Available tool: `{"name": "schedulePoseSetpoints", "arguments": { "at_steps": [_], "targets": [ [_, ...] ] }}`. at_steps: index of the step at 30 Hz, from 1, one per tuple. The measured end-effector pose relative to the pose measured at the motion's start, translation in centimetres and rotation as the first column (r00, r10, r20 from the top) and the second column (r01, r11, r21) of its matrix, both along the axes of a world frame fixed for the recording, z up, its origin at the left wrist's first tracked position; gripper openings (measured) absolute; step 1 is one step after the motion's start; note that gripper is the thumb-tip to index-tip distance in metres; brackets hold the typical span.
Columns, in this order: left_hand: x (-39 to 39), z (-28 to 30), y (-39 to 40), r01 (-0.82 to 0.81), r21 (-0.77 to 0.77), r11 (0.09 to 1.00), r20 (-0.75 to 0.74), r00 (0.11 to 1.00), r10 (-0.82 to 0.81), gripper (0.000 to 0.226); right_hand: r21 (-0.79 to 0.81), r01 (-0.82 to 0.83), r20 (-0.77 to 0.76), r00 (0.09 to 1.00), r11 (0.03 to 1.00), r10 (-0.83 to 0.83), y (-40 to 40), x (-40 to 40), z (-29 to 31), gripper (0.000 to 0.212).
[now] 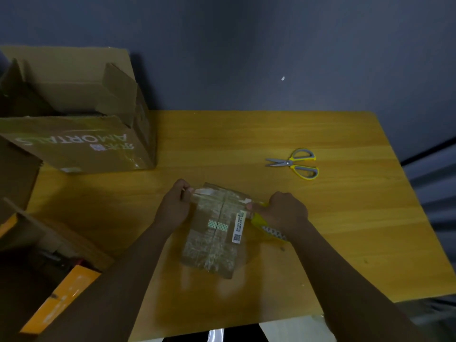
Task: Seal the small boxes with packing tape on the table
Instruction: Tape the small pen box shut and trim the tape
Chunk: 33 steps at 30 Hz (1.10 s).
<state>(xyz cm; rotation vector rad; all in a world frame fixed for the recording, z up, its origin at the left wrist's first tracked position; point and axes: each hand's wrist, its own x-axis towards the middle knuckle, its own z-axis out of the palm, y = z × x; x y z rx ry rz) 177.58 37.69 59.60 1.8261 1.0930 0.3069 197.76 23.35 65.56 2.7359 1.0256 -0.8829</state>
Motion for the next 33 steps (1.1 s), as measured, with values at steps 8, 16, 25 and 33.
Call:
{"name": "schedulePoseSetpoints", "arguments": {
  "at_steps": [8,16,25,33],
  "targets": [
    [-0.3,-0.3,-0.1,-0.001,-0.010,1.000,0.001,1.000,0.002,0.028,-0.019,-0.001,-0.008,1.000,1.000,0.001,0.0,-0.1,0.0,0.065],
    [-0.4,-0.5,-0.2,-0.021,-0.012,1.000,-0.021,1.000,0.021,0.024,-0.037,-0.008,-0.003,1.000,0.999,0.008,0.5,-0.2,0.1,0.064],
    [-0.1,-1.0,-0.3,-0.076,-0.011,0.997,-0.047,0.996,0.076,0.019,-0.055,-0.018,0.011,1.000,0.998,0.019,1.1,-0.5,0.2,0.066],
    [-0.1,-1.8,-0.4,-0.086,-0.053,0.995,-0.094,0.992,0.081,0.018,-0.111,-0.023,0.022,0.999,0.994,0.025,2.0,-1.0,0.5,0.066]
  ]
}}
